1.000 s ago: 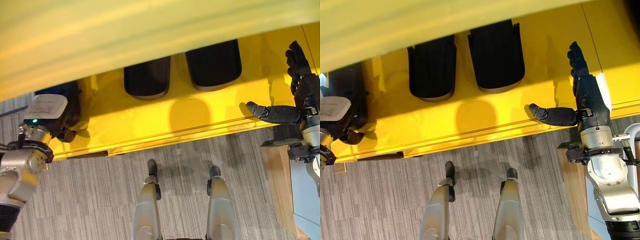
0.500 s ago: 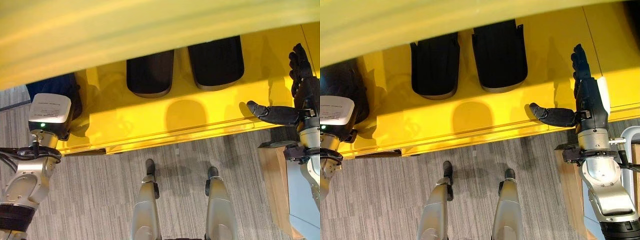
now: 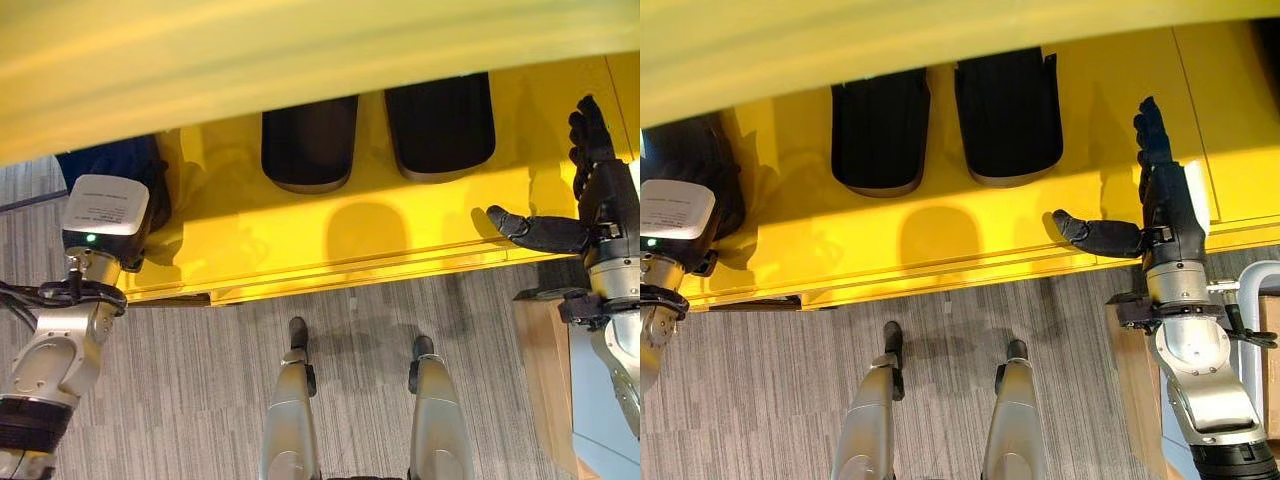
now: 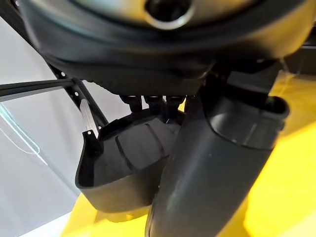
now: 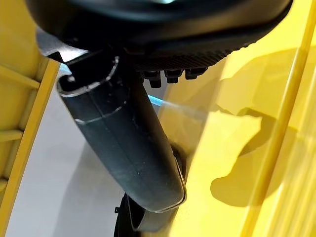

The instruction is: Move parts from the plastic box to the shelf.

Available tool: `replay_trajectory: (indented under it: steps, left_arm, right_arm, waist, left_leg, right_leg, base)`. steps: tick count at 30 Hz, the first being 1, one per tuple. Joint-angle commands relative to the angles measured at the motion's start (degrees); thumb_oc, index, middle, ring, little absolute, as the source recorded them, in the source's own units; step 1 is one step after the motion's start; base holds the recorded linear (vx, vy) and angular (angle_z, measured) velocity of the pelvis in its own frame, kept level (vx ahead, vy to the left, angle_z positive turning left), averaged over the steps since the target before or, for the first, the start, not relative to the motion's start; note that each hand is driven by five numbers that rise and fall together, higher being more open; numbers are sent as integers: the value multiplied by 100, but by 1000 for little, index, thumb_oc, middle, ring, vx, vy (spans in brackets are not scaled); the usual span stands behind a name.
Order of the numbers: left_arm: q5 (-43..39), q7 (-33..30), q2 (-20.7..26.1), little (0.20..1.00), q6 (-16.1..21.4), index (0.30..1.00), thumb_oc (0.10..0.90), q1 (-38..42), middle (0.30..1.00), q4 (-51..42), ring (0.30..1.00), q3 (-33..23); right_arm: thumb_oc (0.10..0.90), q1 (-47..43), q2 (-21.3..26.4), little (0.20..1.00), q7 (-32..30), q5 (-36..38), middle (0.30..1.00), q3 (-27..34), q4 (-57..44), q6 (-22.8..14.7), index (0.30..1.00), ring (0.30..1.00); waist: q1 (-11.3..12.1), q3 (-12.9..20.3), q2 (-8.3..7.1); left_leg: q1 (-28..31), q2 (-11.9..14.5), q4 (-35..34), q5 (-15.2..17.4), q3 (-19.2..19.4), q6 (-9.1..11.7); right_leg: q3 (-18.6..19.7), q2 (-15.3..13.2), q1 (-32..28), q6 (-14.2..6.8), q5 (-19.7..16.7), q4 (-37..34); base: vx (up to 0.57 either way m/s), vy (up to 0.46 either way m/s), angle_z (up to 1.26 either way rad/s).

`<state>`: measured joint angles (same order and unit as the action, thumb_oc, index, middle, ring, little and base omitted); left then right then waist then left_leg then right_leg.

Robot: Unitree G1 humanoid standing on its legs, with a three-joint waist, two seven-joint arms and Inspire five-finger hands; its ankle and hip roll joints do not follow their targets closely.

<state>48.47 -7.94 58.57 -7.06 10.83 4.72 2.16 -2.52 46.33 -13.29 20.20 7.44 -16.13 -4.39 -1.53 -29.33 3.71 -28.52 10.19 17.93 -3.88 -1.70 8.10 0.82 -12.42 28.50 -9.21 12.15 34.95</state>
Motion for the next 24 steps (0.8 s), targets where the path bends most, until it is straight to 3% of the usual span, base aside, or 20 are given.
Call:
replay_trajectory:
  steps: [1, 24]
  left_arm:
    - [25, -160, 441, 1000, 201, 1000, 900, 597, 1000, -419, 1000, 109]
    - [124, -184, 585, 1000, 376, 1000, 900, 1257, 1000, -296, 1000, 635]
  right_arm:
    - [900, -585, -145, 1000, -162, -204, 1000, 153, -374, -540, 1000, 1000]
    - [900, -730, -64, 1000, -123, -125, 1000, 34, -254, -618, 1000, 1000]
  waist:
    - [-229, 401, -304]
    - [-324, 424, -333]
  left_leg:
    - [215, -119, 483, 811, 592, -356]
    - [220, -94, 516, 834, 659, -356]
  right_leg:
    - [-572, 223, -199, 498, 54, -54]
    - [-506, 245, -214, 477, 18, -107]
  base:
    - [0, 0, 0]
    - [0, 0, 0]
